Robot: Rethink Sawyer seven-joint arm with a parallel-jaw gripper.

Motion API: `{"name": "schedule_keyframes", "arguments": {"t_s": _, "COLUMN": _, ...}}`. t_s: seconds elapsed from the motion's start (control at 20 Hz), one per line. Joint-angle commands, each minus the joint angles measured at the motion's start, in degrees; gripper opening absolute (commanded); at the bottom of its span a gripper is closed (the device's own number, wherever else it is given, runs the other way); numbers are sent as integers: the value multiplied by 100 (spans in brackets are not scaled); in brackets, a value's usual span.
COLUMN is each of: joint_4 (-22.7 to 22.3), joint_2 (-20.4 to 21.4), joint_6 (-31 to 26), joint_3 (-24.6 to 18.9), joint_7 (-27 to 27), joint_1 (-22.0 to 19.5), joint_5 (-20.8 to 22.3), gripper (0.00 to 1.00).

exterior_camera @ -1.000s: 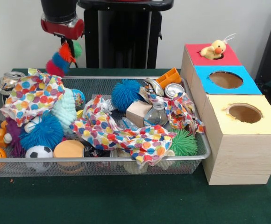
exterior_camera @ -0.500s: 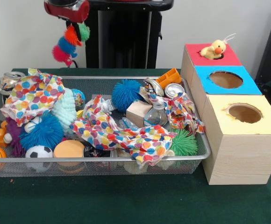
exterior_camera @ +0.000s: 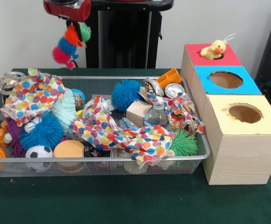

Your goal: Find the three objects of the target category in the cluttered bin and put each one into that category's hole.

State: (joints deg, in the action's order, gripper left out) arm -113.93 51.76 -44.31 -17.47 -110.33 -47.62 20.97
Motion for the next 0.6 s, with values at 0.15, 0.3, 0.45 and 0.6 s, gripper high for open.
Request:
{"name": "schedule_keyframes", "arguments": {"t_s": 0.15, "joint_4": 759, "joint_2": -621, "joint_6": 371, "joint_3": -497, "joint_7": 805, "joint_1": -66, "joint_5": 463, "gripper": 0}}
{"name": "schedule_keyframes", "arguments": {"t_s": 0.3, "joint_4": 814, "joint_2": -830, "joint_6": 676, "joint_3": -611, "joint_7": 926, "joint_1": -186, "joint_5": 554, "gripper": 0}}
{"name": "schedule_keyframes", "arguments": {"t_s": 0.45, "joint_4": 898, "joint_2": -929, "joint_6": 783, "joint_3": -607, "joint_7": 875, "joint_1": -199, "joint_5": 680, "gripper": 0}}
{"name": "schedule_keyframes", "arguments": {"t_s": 0.6, "joint_4": 875, "joint_2": -996, "joint_6": 946, "joint_3": -679, "joint_7": 903, "joint_1": -241, "joint_5": 834, "gripper": 0}}
